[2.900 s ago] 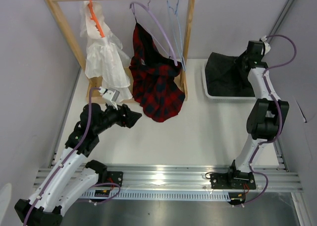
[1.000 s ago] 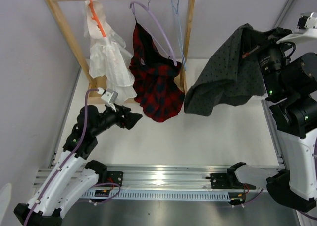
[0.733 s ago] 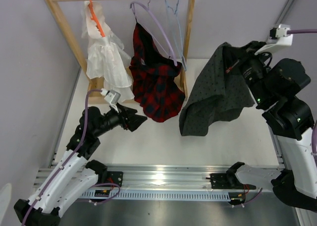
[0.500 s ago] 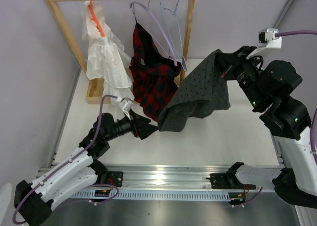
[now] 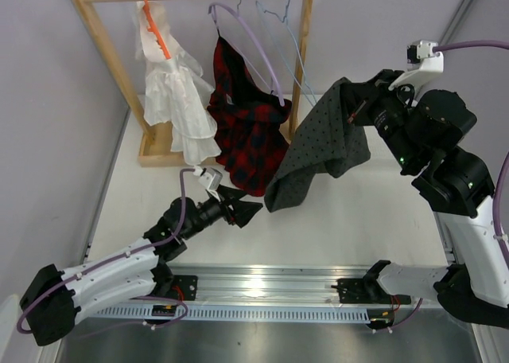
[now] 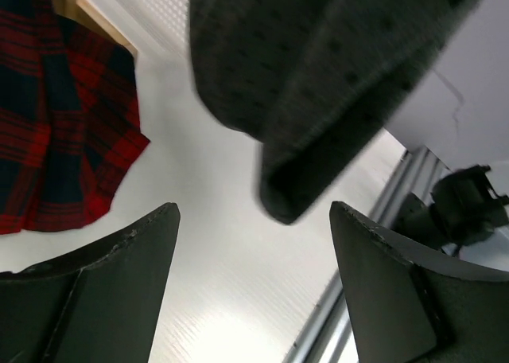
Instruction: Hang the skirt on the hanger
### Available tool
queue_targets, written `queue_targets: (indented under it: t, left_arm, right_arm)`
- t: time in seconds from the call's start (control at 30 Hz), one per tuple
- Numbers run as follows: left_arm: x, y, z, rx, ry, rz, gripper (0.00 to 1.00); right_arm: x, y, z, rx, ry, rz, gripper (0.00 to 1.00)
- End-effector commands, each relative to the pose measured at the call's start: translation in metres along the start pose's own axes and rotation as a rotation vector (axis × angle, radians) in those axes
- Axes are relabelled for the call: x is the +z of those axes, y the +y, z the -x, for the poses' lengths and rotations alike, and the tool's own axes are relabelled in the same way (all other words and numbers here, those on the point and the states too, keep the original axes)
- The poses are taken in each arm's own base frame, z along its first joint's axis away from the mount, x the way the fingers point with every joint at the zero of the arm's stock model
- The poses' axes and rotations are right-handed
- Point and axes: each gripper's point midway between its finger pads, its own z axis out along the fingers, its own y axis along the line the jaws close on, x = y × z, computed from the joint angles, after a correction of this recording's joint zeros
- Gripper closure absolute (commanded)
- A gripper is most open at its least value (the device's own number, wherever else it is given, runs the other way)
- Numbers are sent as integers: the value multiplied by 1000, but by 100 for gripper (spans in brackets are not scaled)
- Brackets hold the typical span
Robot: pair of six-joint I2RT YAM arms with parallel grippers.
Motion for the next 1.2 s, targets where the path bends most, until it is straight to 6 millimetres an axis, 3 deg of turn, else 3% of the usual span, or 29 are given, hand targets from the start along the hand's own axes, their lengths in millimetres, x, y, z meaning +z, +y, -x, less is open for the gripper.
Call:
queue_targets:
  t: [0.0, 0.13, 0.4, 0.7, 1.17]
  left_arm:
    - [10, -1, 34, 78, -117, 17, 18]
    - [14, 0, 30, 115, -98, 11, 18]
    - [13, -54, 20, 68, -51, -284, 17]
    - [3, -82, 27, 49, -90, -383, 16]
    - [15, -79, 21, 63, -74, -336, 16]
  right_arm:
    - [-11, 12, 39, 58, -103, 43, 100]
    - [-10, 14, 40, 58, -96, 44, 100]
    - [-9, 14, 43, 51, -93, 36, 100]
    - [-6, 18, 39, 53, -83, 38, 100]
    - [1, 30, 38, 42, -79, 43, 100]
